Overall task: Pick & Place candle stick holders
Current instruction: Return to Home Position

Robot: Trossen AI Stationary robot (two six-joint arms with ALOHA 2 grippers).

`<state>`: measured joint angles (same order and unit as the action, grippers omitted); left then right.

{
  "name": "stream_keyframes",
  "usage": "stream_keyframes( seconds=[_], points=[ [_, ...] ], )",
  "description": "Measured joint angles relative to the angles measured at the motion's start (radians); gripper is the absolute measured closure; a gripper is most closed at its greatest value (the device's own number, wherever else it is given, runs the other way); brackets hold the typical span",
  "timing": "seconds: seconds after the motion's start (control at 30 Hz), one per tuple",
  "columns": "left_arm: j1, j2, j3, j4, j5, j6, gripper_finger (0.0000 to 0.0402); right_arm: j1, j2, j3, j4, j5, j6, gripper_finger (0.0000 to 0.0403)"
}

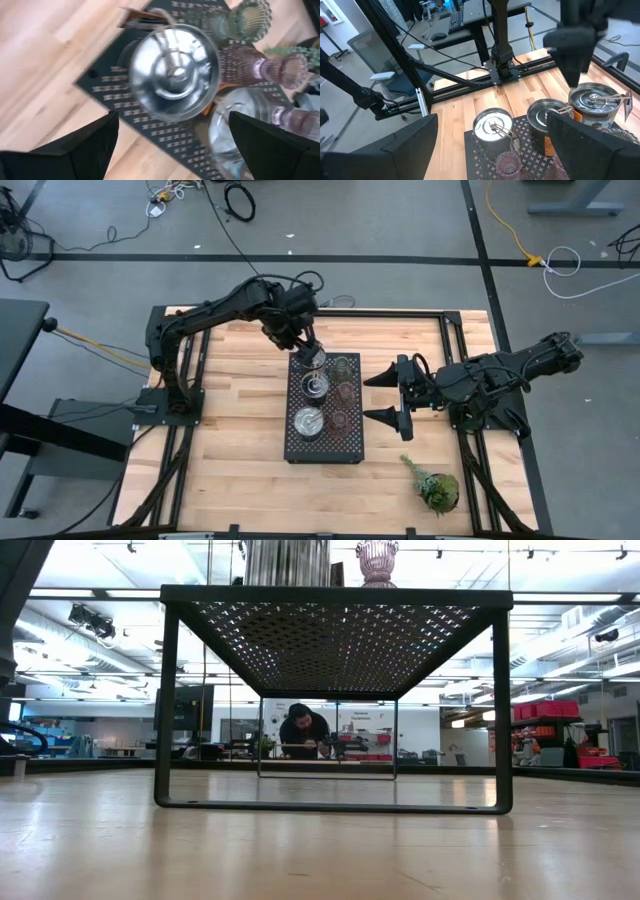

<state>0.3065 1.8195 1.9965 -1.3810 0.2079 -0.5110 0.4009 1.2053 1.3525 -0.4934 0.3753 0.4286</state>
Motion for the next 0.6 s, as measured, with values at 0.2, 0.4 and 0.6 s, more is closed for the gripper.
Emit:
stream_keyframes(
  seconds=[0.2,0.4,0.6],
  points=[
    [-0.008,-0.125,0.000,-0.073,-0.184,0.088,0.0023,0.000,0.000,0.000,0.000,0.000,0.000,0.0034],
    [-0.069,-0.284,0.000,-0.153,-0.294,0.154,0.0023,-0.001,0.003,0.000,0.025,0.054,-0.074,0.0034],
    [-0.179,-0.471,-0.008,-0.190,-0.549,0.079,0.0023,-0.002,0.010,0.000,0.177,0.040,0.081,0.0034]
  ],
)
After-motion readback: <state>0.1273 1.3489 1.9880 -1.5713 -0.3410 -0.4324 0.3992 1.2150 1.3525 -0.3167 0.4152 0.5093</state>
